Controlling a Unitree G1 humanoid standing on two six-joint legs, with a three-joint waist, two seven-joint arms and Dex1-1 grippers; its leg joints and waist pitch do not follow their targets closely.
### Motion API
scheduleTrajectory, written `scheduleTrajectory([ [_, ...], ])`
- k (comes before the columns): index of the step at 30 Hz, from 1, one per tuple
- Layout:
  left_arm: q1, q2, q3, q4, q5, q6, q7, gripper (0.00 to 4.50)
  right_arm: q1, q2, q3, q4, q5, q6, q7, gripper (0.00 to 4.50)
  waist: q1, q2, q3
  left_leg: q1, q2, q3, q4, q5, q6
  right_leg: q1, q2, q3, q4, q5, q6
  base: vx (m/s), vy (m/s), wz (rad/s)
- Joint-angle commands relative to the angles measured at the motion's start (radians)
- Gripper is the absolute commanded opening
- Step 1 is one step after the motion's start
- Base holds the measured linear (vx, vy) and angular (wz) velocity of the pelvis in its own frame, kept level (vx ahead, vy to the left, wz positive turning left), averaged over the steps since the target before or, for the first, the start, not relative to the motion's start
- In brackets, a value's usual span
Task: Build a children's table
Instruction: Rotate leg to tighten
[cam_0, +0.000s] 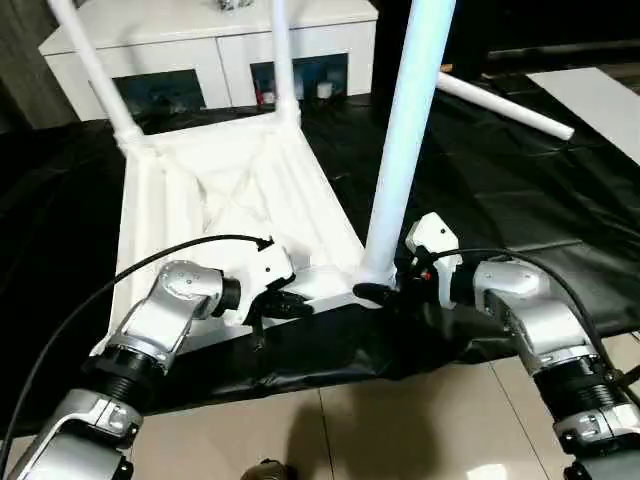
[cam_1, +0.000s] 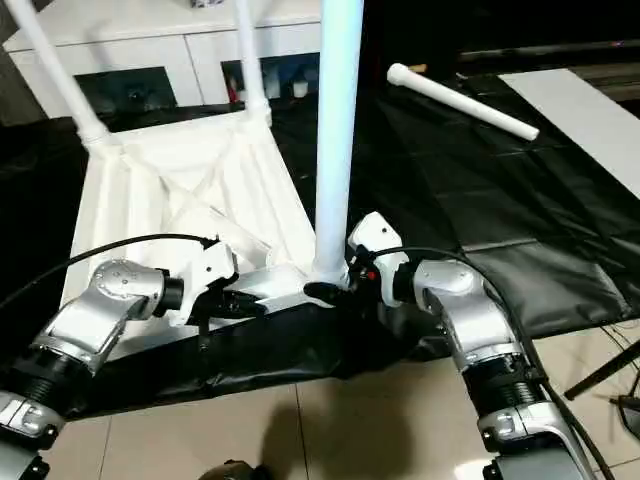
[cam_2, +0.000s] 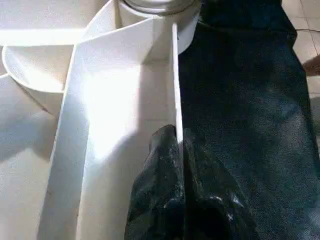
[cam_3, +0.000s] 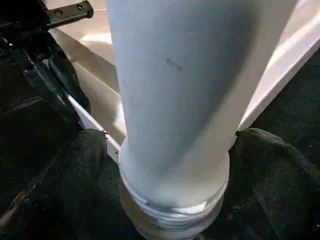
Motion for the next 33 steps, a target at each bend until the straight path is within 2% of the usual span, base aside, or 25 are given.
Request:
scheduleTrajectory([
  [1,-0.011,0.003,-0.009,-0.050,-0.027,-0.025,-0.030,0.00,-0.030,0.003,0.016,0.023,0.007,-0.001,0.020,4.11,-0.004,-0.009,-0.083,0.042,0.063,-0.031,-0.070,-0.214,0.051,0.044,-0.061,0.038,-0.051,-0.130,-0.223,0.000,0.000,0.00],
  [5,-0.013,-0.002,-0.006,-0.036,-0.023,-0.035,-0.031,0.00,-0.052,0.025,-0.002,0.066,0.022,-0.005,0.025,3.74,-0.005,-0.008,-0.085,0.043,0.063,-0.031,-0.066,-0.207,0.054,0.042,-0.060,0.037,-0.049,-0.131,-0.231,0.000,0.000,0.00],
  [9,-0.011,-0.002,-0.008,-0.030,-0.019,-0.037,-0.033,0.00,-0.063,0.030,0.000,0.095,0.018,-0.015,0.036,3.48,-0.004,-0.008,-0.086,0.042,0.063,-0.031,-0.065,-0.196,0.057,0.043,-0.059,0.036,-0.047,-0.114,-0.232,0.000,0.000,0.00],
  [14,-0.007,0.001,-0.011,-0.026,-0.016,-0.039,-0.035,0.00,-0.070,0.040,0.007,0.135,0.010,-0.035,0.045,2.95,-0.003,-0.008,-0.088,0.042,0.062,-0.030,-0.062,-0.185,0.063,0.044,-0.059,0.035,-0.044,-0.101,-0.237,0.000,0.000,0.00],
  [20,0.004,0.010,-0.013,-0.027,-0.013,-0.039,-0.041,0.00,-0.055,0.066,0.019,0.174,-0.016,-0.044,-0.001,2.75,-0.007,-0.008,-0.086,0.041,0.062,-0.031,-0.062,-0.199,0.060,0.043,-0.058,0.035,-0.044,-0.126,-0.236,0.000,0.000,0.00],
  [24,0.005,0.002,-0.007,-0.024,-0.015,-0.031,-0.027,0.00,-0.054,0.118,-0.004,0.193,-0.009,-0.036,-0.087,2.74,-0.013,-0.007,-0.081,0.042,0.062,-0.033,-0.068,-0.257,0.030,0.040,-0.059,0.037,-0.050,-0.195,-0.225,0.000,0.000,0.00],
  [25,0.003,-0.010,0.000,-0.018,-0.018,-0.019,-0.007,0.00,-0.054,0.148,-0.016,0.203,-0.009,-0.035,-0.137,2.74,-0.019,-0.003,-0.079,0.040,0.062,-0.035,-0.071,-0.283,0.017,0.039,-0.061,0.038,-0.051,-0.219,-0.220,0.000,0.000,0.00],
  [27,-0.010,-0.044,0.018,0.005,-0.015,-0.005,0.055,0.00,-0.062,0.211,-0.045,0.233,-0.010,-0.021,-0.257,2.74,-0.031,-0.004,-0.075,0.044,0.060,-0.036,-0.076,-0.332,-0.009,0.036,-0.060,0.038,-0.057,-0.267,-0.212,0.000,0.000,0.00],
  [29,-0.030,-0.081,0.033,0.038,-0.003,0.016,0.135,0.00,-0.077,0.266,-0.077,0.273,-0.021,-0.019,-0.390,2.73,-0.042,-0.003,-0.072,0.042,0.058,-0.041,-0.081,-0.370,-0.032,0.040,-0.063,0.037,-0.060,-0.319,-0.195,0.000,0.000,0.00],
  [30,-0.042,-0.098,0.038,0.056,0.007,0.027,0.177,0.00,-0.086,0.290,-0.091,0.297,-0.025,-0.012,-0.451,2.73,-0.051,-0.004,-0.066,0.049,0.055,-0.042,-0.083,-0.417,-0.051,0.033,-0.063,0.037,-0.068,-0.381,-0.186,0.000,0.000,0.00],
  [31,-0.051,-0.113,0.043,0.070,0.013,0.038,0.211,0.00,-0.095,0.309,-0.101,0.318,-0.032,-0.010,-0.506,2.73,-0.057,-0.006,-0.066,0.057,0.054,-0.046,-0.083,-0.457,-0.063,0.033,-0.065,0.036,-0.074,-0.430,-0.173,0.000,0.000,0.00],
  [33,-0.079,-0.165,0.070,0.113,0.020,0.086,0.324,0.00,-0.124,0.355,-0.137,0.387,-0.035,0.007,-0.662,2.73,-0.067,-0.002,-0.060,0.059,0.053,-0.049,-0.086,-0.489,-0.072,0.030,-0.065,0.036,-0.081,-0.469,-0.160,0.000,0.000,0.00],
])
